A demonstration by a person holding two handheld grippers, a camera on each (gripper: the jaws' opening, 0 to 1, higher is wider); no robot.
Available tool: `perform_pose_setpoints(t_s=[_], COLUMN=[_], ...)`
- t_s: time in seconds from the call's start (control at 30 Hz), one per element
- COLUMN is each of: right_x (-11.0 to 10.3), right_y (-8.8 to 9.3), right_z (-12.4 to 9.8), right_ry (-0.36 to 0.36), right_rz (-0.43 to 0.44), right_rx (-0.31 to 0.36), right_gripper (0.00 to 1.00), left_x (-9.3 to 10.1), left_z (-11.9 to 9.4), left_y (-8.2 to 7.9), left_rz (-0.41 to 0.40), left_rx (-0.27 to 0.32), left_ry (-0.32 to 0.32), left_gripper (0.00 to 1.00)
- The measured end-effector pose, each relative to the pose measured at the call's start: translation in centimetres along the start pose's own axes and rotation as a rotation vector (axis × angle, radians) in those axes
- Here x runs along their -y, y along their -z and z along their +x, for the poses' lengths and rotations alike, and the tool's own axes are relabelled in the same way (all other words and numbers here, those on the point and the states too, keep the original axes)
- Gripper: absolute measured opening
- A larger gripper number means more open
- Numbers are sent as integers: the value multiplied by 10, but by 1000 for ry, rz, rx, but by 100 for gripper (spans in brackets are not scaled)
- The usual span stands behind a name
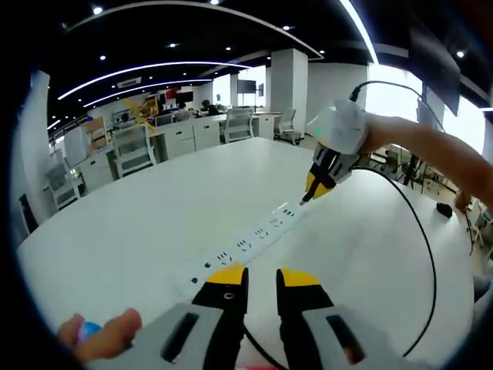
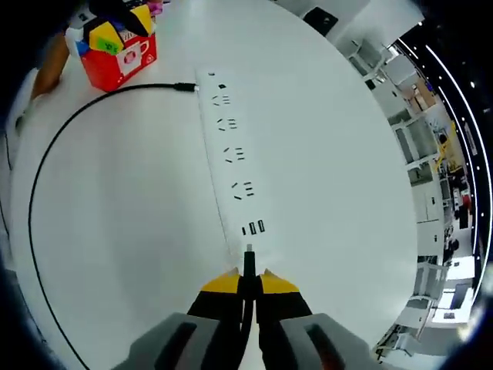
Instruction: Find the data cable on the table. Grasp the USB connector end of the cable and insert it into the USB port on the table
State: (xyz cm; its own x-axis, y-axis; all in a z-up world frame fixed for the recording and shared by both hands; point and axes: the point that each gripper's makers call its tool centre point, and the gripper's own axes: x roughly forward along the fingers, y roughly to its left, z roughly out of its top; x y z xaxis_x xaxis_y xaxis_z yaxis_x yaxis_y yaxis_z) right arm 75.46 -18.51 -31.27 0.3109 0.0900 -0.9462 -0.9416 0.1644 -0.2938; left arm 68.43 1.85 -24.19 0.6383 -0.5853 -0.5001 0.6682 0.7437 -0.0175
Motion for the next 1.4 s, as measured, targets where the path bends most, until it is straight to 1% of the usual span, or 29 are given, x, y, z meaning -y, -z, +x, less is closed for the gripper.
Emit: perform_pose_setpoints(t_s=[0.13, 0.33, 0.67, 1.03, 1.4], right_x=[-1, 5, 8, 9, 14], right_y=[1, 1, -6, -12, -16], right_z=[0, 1, 6, 13, 19], right_ry=[-10, -21, -49, -56, -57], right_rz=[-13, -44, -95, -166, -222], right_rx=[-21, -62, -112, -178, -225], right_gripper=[9, 9, 9, 9, 9], left_x=[0, 0, 1, 3, 3], left_z=[0, -1, -2, -4, -4], left_y=[0, 0, 2, 5, 5], left_rz=[0, 0, 0, -1, -2], left_rx=[0, -2, -2, -2, -2], left_ry=[1, 1, 1, 0, 1], left_gripper=[16, 16, 16, 16, 16])
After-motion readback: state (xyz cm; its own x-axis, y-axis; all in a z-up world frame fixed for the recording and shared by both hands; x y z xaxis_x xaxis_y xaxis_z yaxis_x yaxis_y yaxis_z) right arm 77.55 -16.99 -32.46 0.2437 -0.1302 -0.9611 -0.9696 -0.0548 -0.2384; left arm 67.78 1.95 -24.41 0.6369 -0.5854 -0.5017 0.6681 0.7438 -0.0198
